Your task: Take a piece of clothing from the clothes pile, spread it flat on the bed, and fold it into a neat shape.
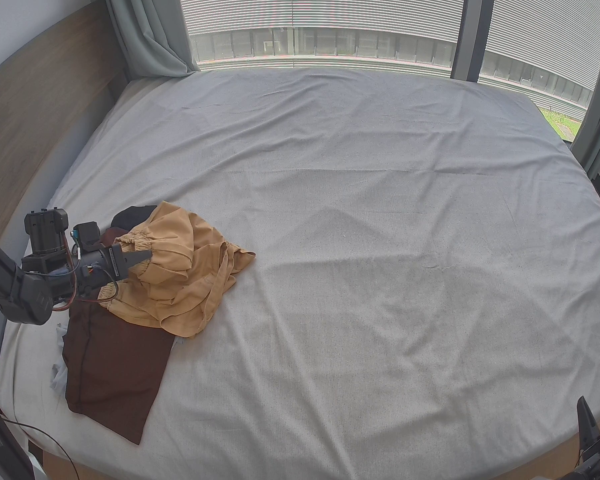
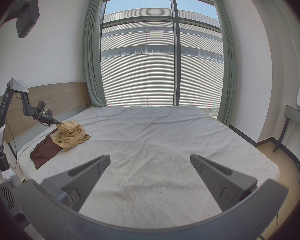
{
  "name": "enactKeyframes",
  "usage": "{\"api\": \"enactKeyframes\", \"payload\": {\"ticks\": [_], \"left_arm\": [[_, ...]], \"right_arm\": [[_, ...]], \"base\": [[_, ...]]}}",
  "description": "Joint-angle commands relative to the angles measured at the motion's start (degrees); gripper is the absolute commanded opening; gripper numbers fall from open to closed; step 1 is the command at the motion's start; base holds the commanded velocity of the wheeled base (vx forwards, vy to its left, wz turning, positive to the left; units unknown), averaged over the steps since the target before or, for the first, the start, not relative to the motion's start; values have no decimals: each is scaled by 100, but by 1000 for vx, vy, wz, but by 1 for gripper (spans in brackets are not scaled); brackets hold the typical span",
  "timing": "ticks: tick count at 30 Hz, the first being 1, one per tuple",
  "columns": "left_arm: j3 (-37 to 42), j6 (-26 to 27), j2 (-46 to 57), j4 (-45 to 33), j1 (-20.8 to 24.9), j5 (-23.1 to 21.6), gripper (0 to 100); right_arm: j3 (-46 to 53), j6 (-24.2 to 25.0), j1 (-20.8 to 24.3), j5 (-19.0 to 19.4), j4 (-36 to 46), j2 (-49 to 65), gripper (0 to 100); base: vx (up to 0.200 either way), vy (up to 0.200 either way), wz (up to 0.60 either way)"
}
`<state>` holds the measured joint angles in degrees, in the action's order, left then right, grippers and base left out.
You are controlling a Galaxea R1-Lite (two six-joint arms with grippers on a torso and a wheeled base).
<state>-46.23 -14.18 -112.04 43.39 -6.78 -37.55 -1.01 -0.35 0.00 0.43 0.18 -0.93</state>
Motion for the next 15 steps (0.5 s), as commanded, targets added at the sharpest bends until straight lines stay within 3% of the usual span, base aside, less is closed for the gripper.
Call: {"api": "enactKeyframes", "payload": {"ticks": [1, 5, 15], "left_arm": [[158, -6, 192, 38, -8, -16, 0], [307, -32, 174, 364, -17, -253, 0], [378, -129, 209, 671, -8, -288, 0]], "right_arm": [[84, -9, 0, 1, -1, 93, 100], [84, 0, 0, 1, -1, 93, 100], [84, 0, 0, 1, -1, 93, 100]], "base": [[0, 0, 0], [0, 0, 0], [0, 0, 0]]}}
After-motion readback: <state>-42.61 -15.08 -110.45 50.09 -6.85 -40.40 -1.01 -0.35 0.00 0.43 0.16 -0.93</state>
